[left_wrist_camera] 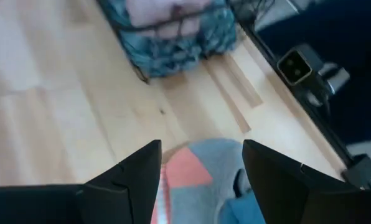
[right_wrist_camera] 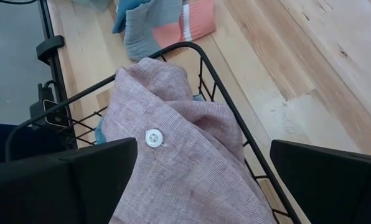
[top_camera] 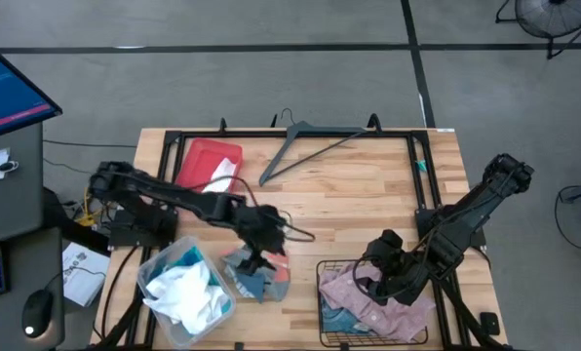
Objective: Pick & Place Cloths
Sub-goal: Put the orange and gray sock into the red bin
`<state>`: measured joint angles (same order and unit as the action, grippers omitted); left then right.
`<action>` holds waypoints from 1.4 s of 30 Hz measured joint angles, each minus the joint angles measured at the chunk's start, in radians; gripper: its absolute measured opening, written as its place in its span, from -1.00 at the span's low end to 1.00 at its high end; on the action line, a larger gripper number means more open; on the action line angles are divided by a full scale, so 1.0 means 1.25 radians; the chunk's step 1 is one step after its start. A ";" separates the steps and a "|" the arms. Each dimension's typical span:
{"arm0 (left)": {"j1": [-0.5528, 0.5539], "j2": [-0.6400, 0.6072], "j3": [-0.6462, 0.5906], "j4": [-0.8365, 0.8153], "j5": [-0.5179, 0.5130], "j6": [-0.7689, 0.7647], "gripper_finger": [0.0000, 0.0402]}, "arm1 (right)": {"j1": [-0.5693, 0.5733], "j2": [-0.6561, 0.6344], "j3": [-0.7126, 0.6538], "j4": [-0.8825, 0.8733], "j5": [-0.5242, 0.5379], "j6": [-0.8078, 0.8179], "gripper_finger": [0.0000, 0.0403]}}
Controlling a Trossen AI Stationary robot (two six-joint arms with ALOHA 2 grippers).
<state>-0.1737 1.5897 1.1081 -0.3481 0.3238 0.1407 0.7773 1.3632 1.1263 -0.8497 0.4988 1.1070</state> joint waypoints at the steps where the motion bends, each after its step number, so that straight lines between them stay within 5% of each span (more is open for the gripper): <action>1: -0.004 0.020 0.010 -0.006 0.006 0.010 0.04 | 0.000 0.000 0.000 0.000 0.000 0.000 0.80; 14: -0.058 0.182 0.021 -0.022 0.039 0.080 0.04 | 0.000 0.000 0.000 -0.005 -0.003 -0.006 0.80; 25: -0.075 0.195 0.021 -0.021 0.039 0.119 0.00 | 0.000 0.000 0.000 -0.004 -0.002 -0.006 0.80; 36: -0.075 0.207 0.020 -0.019 0.037 0.118 -0.91 | 0.001 0.000 0.000 -0.002 -0.002 -0.006 0.80; 42: -0.066 0.147 0.020 -0.021 -0.074 0.116 -0.99 | 0.001 0.000 0.000 -0.001 -0.002 -0.006 0.80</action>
<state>-0.2558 1.7731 1.1336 -0.3744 0.2309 0.2851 0.7780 1.3632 1.1263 -0.8511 0.4965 1.1000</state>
